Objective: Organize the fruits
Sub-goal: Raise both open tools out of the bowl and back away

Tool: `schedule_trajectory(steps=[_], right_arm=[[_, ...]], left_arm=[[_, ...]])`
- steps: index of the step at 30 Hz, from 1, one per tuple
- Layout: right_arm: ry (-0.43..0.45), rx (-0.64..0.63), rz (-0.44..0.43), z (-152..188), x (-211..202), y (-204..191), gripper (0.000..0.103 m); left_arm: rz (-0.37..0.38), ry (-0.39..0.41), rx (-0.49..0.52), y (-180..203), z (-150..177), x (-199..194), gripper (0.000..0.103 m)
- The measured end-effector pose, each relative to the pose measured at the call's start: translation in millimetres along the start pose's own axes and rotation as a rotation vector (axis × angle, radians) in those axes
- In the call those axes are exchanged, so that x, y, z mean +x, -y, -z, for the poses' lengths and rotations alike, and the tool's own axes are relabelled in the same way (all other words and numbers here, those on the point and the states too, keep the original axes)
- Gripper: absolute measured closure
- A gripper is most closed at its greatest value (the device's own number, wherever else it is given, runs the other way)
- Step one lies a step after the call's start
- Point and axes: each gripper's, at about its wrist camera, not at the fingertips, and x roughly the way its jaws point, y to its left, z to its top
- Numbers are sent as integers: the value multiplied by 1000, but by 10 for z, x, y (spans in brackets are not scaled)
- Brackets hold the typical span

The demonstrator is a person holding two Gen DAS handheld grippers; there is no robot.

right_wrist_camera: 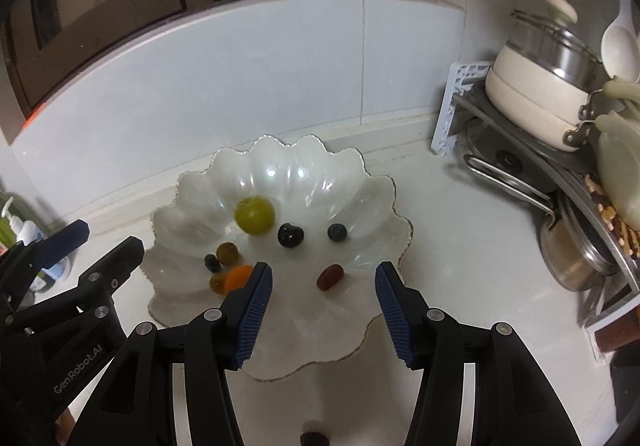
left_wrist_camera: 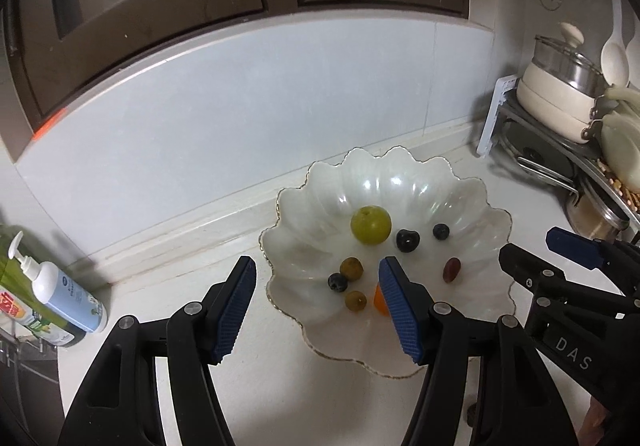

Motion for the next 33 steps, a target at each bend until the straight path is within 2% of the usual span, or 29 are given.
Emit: schedule_trajectory(steps=[21, 27, 33], right_arm=[[143, -4, -44, 297, -698, 72, 48], [179, -13, -60, 428, -893, 37, 48], [195, -44, -67, 546, -999, -19, 48]], left_arm=[[-2, 116, -17, 37, 266, -815, 38], [-14, 123, -18, 33, 385, -974, 38], [-9, 106, -63, 5, 568, -1071, 38]])
